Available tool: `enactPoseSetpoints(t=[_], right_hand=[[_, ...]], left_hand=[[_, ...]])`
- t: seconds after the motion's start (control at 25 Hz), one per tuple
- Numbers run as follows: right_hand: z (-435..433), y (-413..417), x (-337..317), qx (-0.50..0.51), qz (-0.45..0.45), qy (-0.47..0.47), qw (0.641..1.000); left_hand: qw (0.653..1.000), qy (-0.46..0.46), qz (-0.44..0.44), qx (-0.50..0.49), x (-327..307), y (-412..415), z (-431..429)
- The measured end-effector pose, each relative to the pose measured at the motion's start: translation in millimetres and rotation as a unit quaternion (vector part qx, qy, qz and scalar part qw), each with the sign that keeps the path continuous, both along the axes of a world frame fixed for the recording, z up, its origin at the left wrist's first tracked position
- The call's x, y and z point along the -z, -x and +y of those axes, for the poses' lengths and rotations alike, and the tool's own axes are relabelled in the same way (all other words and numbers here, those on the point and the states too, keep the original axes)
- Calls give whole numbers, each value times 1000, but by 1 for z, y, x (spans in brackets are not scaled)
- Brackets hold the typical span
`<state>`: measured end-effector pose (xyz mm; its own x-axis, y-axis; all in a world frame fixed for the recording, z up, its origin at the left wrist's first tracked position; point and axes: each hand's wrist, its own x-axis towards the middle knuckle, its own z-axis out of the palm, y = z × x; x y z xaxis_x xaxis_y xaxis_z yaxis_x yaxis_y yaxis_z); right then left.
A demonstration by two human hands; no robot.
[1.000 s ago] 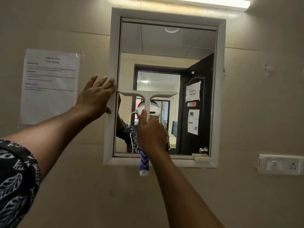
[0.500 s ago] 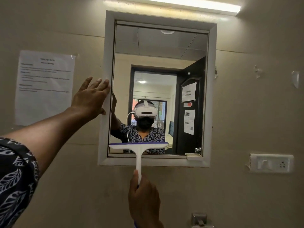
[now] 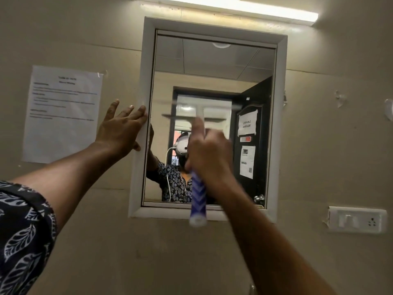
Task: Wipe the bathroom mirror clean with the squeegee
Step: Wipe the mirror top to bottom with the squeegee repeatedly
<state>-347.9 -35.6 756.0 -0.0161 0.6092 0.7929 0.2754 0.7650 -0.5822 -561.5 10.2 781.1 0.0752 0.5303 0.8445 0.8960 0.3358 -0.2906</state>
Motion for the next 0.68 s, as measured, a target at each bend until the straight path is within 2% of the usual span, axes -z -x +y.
enactPoseSetpoints(t=[0.12,0.2,0.32,0.48,0.68], right_hand=[[6,-1,-75,56,26,-73,995],[16,2,-111,69,27,-74,994],[36,7,-129,77,-24,-35,996],[62,13,-90,87,-56,-4,995],[75,9,5,65,-47,16,997]], left_hand=[[1000,0,1,0,1,-1,1],[1000,1,6,-3,1,0,1],[1000,-3,4,6,0,1,0],[1000,-4,8,11,1,4,0],[1000,0,8,11,0,5,0]])
